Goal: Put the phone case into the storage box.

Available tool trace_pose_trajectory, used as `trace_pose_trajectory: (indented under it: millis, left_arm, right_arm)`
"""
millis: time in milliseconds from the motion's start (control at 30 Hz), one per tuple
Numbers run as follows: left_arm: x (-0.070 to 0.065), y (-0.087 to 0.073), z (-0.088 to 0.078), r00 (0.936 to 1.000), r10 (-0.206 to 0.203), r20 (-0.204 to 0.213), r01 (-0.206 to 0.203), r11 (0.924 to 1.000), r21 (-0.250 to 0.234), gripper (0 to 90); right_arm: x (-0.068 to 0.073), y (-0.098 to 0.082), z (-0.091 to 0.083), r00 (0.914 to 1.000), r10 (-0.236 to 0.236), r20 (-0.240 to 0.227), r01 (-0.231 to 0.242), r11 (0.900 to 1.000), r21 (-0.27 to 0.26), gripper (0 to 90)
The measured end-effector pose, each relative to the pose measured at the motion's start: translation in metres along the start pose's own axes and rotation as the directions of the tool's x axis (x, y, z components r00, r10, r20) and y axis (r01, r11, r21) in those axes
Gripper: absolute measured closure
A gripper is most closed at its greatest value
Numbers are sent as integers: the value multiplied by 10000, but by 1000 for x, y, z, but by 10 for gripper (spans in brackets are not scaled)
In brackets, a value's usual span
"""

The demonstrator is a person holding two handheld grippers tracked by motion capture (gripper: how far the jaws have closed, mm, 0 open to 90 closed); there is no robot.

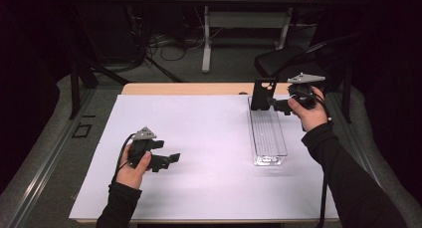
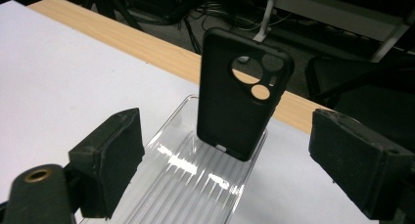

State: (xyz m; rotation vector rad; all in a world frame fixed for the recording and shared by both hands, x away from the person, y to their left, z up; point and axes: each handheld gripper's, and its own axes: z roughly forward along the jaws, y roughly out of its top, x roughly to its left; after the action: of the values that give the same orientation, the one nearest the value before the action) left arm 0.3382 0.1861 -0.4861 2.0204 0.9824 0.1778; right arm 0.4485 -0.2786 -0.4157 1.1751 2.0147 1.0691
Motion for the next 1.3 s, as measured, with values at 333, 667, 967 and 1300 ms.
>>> trace_pose_trajectory:
  millis: [333, 667, 967, 1300]
  left_arm:
    - [-1, 3, -3, 9999, 34, 97, -33, 10000, -82, 162]
    - [-5, 6, -3, 9996, 187, 206, -185, 9998, -90, 162]
    - [-6, 6, -3, 9993, 272, 245, -269, 9996, -132, 162]
    - [-9, 6, -3, 9991, 305, 285, -300, 9994, -165, 162]
  right_arm:
    - [26, -8, -29, 9978, -352, -558, 339, 9991, -244, 123]
    - [57, -27, -55, 9934, -261, -1121, 200, 9982, -560, 123]
    - [78, -57, -67, 9914, -206, -1294, 103, 9968, -798, 124]
    - [102, -86, -83, 9904, -357, -1339, 208, 9936, -1112, 124]
